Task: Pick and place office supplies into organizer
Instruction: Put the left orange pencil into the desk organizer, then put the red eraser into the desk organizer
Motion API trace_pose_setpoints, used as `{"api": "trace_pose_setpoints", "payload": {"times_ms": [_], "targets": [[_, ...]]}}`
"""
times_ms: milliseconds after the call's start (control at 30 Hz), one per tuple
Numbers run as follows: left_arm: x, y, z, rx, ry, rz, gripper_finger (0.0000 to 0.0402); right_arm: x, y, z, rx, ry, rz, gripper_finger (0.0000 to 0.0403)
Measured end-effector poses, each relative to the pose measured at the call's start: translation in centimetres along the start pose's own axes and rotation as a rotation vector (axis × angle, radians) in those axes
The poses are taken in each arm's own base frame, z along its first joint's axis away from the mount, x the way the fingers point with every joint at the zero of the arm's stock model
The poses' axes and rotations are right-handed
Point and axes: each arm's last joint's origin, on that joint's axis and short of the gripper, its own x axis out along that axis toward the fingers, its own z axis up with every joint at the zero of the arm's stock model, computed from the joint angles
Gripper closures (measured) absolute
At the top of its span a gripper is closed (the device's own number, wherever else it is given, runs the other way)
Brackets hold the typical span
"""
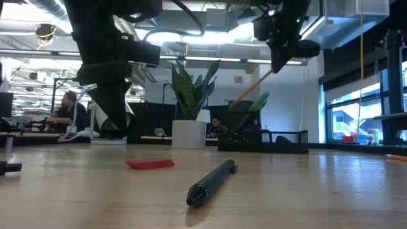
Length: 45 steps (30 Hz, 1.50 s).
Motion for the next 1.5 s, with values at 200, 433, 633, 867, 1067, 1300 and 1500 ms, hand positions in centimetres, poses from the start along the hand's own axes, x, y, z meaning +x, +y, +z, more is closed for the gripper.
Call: {"api": "trace_pose_setpoints", "payload": {"times_ms": [200,433,633,867,1067,1300,1500], "targets": [[0.0,0.0,0.0,-0.005,-0.003,-0.002,0.0302,2.2,-0.3,1.2,-0.05,-0.017,0.046,0.0376],[0.0,0.0,0.0,-0.005,-0.003,-0.003,0.0304,5.3,0.3,2.5,-0.092,0.047,0.105,0.0376],[0.0,0.0,0.0,-0.005,-0.004,-0.003,0.0304,6.9,0.7,3.8,-0.133,0.034,0.1,0.0376],[0.0,0.0,0.1,-0.029,-0.007,-0.006,0.0303,7.2,0.7,4.3,-0.123,0.014,0.085,0.0344],[-0.1,0.0,0.1,-0.03,-0.007,-0.006,0.0302,7.1,0.6,4.2,-0.124,0.014,0.087,0.0333],[-0.2,0.0,0.1,-0.064,-0.011,-0.01,0.0304,6.3,0.2,4.3,-0.148,0.013,0.09,0.033],[-0.3,0.0,0.1,-0.078,0.0,-0.026,0.0297,3.6,-1.6,5.1,-0.111,-0.04,0.055,0.0298]]}}
